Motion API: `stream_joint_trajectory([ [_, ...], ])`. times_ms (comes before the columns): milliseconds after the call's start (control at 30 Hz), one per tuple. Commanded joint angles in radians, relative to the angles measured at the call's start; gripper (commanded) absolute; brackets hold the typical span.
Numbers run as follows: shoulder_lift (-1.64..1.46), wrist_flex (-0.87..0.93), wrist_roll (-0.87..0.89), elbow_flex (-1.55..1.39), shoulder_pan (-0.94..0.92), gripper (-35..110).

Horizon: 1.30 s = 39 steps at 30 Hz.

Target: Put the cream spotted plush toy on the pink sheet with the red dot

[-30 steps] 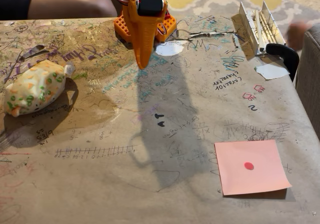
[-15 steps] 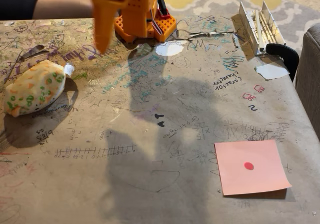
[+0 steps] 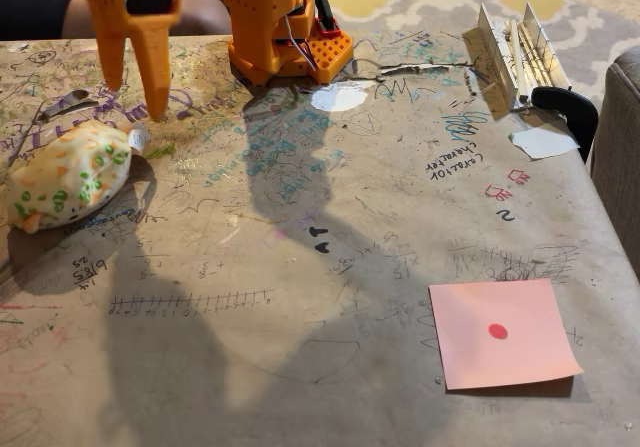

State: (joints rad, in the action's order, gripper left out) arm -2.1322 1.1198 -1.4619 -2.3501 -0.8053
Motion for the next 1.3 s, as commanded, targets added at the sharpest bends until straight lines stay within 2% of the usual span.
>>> stream_joint_trajectory([
  [0, 0.083, -0.084, -0.043, 0.06, -0.032, 31],
  [233, 0.387, -0.086, 0.029, 0.333, -0.054, 31],
  [400, 0.46, -0.084, 0.017, 0.407, -0.058, 31],
  [567, 0.459, -0.112, -0.08, 0.359, -0.069, 32],
  [767, 0.321, -0.282, -0.302, 0.118, -0.115, 32],
  [867, 0.298, -0.333, -0.273, 0.063, -0.092, 32],
  [1267, 0.456, -0.287, -0.204, 0.173, -0.025, 32],
])
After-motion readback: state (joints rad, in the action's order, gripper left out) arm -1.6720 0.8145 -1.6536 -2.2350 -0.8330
